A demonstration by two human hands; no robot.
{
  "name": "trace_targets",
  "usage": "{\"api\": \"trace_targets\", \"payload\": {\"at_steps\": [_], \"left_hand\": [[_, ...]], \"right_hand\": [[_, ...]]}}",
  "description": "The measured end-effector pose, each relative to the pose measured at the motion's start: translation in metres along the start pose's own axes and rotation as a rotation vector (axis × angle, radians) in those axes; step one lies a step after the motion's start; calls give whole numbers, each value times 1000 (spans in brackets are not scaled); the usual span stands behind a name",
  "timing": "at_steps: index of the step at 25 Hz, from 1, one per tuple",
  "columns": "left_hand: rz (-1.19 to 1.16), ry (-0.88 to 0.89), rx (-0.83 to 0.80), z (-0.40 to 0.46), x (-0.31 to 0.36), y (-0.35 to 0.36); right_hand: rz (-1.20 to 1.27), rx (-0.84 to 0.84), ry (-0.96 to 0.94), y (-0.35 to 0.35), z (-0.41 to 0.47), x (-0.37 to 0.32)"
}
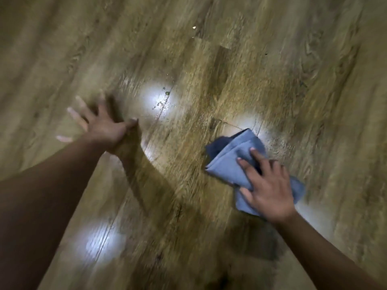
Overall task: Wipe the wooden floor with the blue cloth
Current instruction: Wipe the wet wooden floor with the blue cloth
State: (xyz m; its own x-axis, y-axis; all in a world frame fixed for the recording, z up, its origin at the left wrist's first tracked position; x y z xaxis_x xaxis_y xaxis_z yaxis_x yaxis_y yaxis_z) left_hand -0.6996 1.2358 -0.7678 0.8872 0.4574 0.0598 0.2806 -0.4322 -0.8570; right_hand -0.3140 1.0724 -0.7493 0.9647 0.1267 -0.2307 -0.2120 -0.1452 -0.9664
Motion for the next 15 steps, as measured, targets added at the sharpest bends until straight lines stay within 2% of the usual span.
{"api": "trace_targets", "payload": {"at_steps": [2, 6, 9, 11, 13, 15], "left_hand": [[-100, -135, -94, 6, -34, 4], [-126, -108, -193, 18, -41, 18], [-90, -84, -223, 25, -45, 22], [-98, -67, -246, 25, -45, 25], [-88, -77, -249, 24, -43, 27], [-136, -117, -226, 27, -43, 23]], "right_hand": [[-5, 45, 95, -11, 19, 30], [10, 201, 405, -28, 100, 48], [-25, 266, 589, -33, 186, 20], [-47, 242, 527, -26, 238, -29], [-51, 181, 336, -14, 265, -94], [-70, 118, 113, 3, 252, -157]]}}
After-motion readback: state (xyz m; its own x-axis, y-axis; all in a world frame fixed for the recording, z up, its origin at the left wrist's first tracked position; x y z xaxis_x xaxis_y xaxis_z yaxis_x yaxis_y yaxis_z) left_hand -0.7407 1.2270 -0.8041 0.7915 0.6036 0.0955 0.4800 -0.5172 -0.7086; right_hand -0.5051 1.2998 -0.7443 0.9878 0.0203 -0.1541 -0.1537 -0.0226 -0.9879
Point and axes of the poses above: each hand's wrist, its own z-axis towards the middle knuckle, its own y-axis out of the palm, x = y × z, the point moved 9 cm from there along z, towards the middle knuckle, and after that the axes turned 9 degrees about z, right-handed, at the moved point
